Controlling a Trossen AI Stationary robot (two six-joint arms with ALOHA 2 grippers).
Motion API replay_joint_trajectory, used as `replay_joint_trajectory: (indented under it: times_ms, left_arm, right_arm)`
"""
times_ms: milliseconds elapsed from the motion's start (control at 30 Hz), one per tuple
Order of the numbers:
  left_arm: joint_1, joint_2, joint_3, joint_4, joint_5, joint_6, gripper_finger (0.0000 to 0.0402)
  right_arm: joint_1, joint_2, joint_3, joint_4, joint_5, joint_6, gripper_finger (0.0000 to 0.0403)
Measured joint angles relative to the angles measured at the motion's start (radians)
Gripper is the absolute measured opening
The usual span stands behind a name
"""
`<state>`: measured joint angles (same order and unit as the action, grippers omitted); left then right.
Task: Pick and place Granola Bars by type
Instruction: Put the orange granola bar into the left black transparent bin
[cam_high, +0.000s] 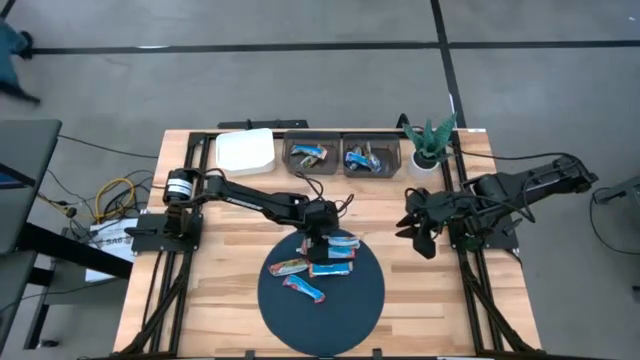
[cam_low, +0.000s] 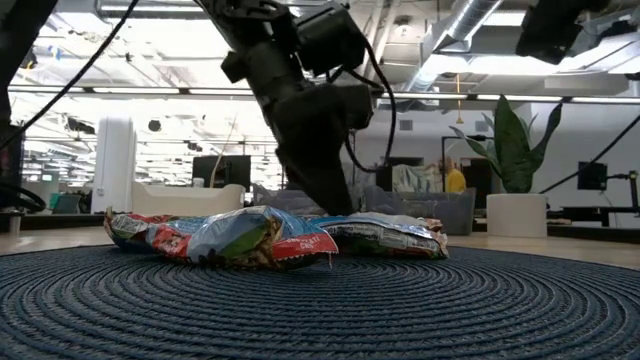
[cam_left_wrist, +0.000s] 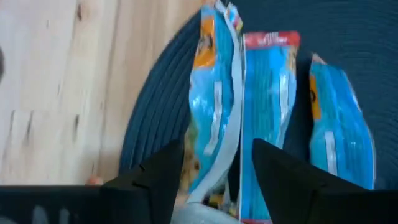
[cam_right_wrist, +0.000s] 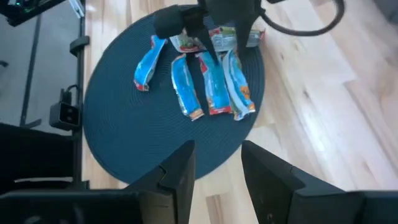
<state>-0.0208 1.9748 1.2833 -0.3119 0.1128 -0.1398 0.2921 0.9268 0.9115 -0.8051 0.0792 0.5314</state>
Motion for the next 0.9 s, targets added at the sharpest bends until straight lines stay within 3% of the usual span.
replay_joint_trajectory:
  times_ms: [133,300,500,900]
  left_arm:
    - [0.004,0.015,0.006,-0.004,-0.047,0.007,0.0179]
    - [0.019,0.056,0.014,0.005,-0.013,0.010,0.0166]
    - [0.014,0.066,0.028,-0.013,-0.045,0.012,0.0148]
    - [0.026,0.067,0.140,-0.031,-0.076,0.014,0.0071]
  right_arm:
    - [0.010,0.008,-0.004,0.016,0.000,0.002,0.0122]
    - [0.009,0.028,-0.002,0.054,0.001,-0.004,0.0122]
    - [0.009,0.043,-0.005,0.064,0.000,-0.006,0.0122]
    - [0.007,0.049,-0.004,0.098,0.007,-0.007,0.0122]
